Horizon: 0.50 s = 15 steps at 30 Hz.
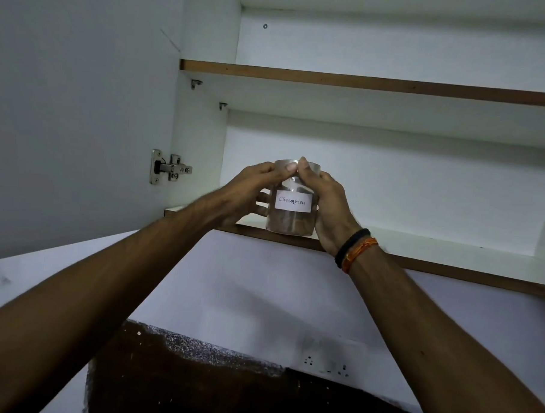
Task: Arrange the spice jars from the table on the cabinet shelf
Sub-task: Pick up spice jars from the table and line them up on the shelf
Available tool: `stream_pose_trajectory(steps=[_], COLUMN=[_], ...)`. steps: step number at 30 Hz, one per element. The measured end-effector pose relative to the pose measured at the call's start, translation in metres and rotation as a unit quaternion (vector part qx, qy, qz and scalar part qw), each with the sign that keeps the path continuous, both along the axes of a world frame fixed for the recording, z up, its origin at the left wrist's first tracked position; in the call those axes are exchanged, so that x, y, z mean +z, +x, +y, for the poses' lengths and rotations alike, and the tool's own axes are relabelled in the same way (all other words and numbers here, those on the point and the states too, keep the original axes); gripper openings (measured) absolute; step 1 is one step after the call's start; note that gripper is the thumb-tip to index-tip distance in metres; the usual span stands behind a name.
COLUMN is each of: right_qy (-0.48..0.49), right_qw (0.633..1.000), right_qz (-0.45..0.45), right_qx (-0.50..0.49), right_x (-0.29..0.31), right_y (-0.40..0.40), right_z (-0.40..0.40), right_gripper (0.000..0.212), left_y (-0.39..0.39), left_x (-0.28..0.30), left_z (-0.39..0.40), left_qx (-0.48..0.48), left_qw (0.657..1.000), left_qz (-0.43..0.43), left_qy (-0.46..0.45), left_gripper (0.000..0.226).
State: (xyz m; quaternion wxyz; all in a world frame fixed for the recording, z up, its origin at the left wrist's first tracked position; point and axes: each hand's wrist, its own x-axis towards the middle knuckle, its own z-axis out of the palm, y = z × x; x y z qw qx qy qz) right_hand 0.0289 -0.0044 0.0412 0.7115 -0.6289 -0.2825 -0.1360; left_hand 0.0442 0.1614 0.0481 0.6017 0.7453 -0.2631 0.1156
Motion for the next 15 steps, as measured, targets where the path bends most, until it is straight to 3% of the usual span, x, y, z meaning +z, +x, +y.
stream_pose_trajectory(steps=[7, 11, 13, 15], right_qy=[-0.016, -0.029, -0.048, -0.13], right_qw=[1.0, 0.999, 0.995, 0.968], right_qz=[0.009, -0.007, -0.001, -0.037], right_qx=[-0.007, -0.03, -0.087, -0.212], right_x=[0.005, 0.005, -0.002, -0.013], right_y=[0.011, 0.022, 0.031, 0.04], right_z=[0.009, 0.011, 0.007, -0.001], right_gripper=[0.054, 0.06, 0.062, 0.059], left_y=[0.017, 0.026, 0.032, 0.038], left_x=[0.018, 0.023, 0.023, 0.021], left_z=[0.013, 0.019, 0.024, 0.032], left_qx=[-0.001, 0.007, 0.017, 0.023], left_qw=[1.0, 0.999, 0.999, 0.999], left_qz=[-0.016, -0.036, -0.038, -0.034], left_qy=[0.01, 0.007, -0.006, -0.02], left_gripper=[0.063, 0.053, 0.051, 0.054])
